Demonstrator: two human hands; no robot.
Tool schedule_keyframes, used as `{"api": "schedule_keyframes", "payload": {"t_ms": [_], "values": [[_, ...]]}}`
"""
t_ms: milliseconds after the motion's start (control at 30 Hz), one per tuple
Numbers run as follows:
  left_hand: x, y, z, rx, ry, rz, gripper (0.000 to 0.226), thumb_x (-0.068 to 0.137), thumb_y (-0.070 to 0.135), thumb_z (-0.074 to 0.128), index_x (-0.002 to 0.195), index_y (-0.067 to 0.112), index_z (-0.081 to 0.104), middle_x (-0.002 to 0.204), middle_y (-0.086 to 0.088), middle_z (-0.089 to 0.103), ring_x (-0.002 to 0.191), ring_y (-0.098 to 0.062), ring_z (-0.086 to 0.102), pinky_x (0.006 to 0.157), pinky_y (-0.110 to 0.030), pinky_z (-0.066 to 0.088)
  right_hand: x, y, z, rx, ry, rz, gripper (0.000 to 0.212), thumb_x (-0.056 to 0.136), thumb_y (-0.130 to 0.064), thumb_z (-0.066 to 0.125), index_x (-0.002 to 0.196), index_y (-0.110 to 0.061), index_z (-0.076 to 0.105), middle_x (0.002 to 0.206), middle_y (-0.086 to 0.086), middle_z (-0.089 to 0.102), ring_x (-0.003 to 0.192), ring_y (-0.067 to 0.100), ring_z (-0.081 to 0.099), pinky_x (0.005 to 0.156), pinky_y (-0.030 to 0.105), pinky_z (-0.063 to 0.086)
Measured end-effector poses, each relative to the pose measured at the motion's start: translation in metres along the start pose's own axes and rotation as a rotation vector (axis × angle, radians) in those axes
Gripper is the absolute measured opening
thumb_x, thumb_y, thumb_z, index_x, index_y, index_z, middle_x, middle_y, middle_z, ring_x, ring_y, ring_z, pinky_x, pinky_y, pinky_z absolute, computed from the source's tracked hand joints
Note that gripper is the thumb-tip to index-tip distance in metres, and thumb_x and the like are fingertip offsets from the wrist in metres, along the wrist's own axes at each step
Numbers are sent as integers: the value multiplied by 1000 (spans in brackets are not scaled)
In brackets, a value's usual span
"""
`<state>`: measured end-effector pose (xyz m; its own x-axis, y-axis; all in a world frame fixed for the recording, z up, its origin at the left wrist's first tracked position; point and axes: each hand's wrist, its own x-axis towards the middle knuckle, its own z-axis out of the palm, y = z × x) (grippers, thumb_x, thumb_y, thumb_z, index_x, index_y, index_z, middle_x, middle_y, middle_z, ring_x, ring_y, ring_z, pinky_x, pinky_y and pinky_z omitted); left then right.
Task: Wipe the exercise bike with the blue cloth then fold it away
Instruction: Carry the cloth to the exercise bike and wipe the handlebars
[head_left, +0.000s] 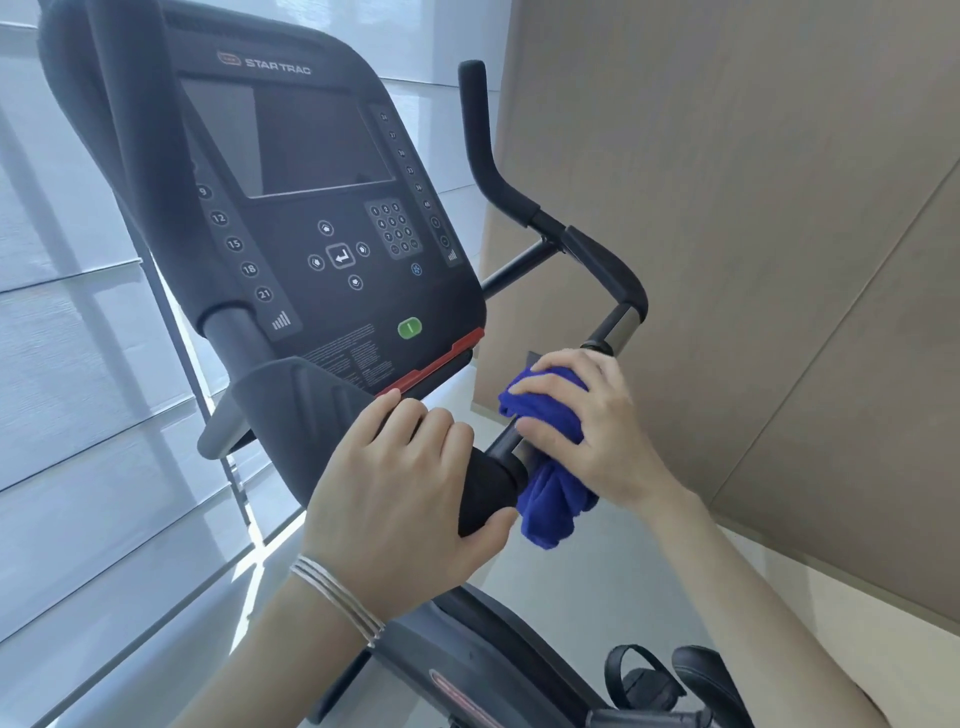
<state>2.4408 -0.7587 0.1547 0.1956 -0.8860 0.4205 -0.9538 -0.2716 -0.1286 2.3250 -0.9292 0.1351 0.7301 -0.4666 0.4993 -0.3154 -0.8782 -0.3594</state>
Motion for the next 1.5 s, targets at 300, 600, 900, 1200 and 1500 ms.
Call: {"api": "schedule_keyframes", "payload": {"t_ms": [300, 600, 900, 1200, 1500], "values": [[2, 1, -5, 39, -131, 10, 57, 79, 63, 33, 78, 15, 65, 76, 0, 65, 75, -25, 60, 92, -40, 47, -3, 33, 0, 166, 76, 113, 39, 83, -15, 49, 121, -18, 60, 133, 0, 46, 117, 18, 38, 101, 14, 32], [20, 34, -1, 17, -262, -60, 65, 82, 57, 48, 132, 15, 49, 96, 2, 67, 93, -24, 64, 108, -51, 36, -30, 59, 7, 184, 169, 80, 44, 81, -24, 47, 124, -19, 56, 128, -14, 43, 112, 11, 44, 95, 1, 28], [69, 69, 29, 73, -357, -229, 67, 92, 58, 26, 145, 22, 6, 129, 6, 48, 121, -20, 45, 117, -44, 17, 22, 126, -18, 136, 326, 174, 44, 80, -10, 51, 125, -12, 55, 127, -2, 52, 114, 22, 47, 98, 3, 25], [117, 98, 55, 93, -329, -368, 60, 92, 55, 32, 139, 19, 21, 119, 5, 50, 115, -20, 47, 116, -43, 14, 26, 142, 2, -57, 248, -243, 36, 86, -15, 46, 117, -11, 64, 123, 8, 62, 114, 30, 50, 98, 34, 45], [155, 108, 72, 115, -271, -310, 53, 98, 35, 31, 145, 15, 15, 117, 2, 52, 111, -21, 50, 113, -35, 21, 66, 199, -11, 38, 299, 17, 40, 79, -1, 54, 117, -8, 63, 124, 7, 59, 110, 32, 48, 100, 34, 40]]}}
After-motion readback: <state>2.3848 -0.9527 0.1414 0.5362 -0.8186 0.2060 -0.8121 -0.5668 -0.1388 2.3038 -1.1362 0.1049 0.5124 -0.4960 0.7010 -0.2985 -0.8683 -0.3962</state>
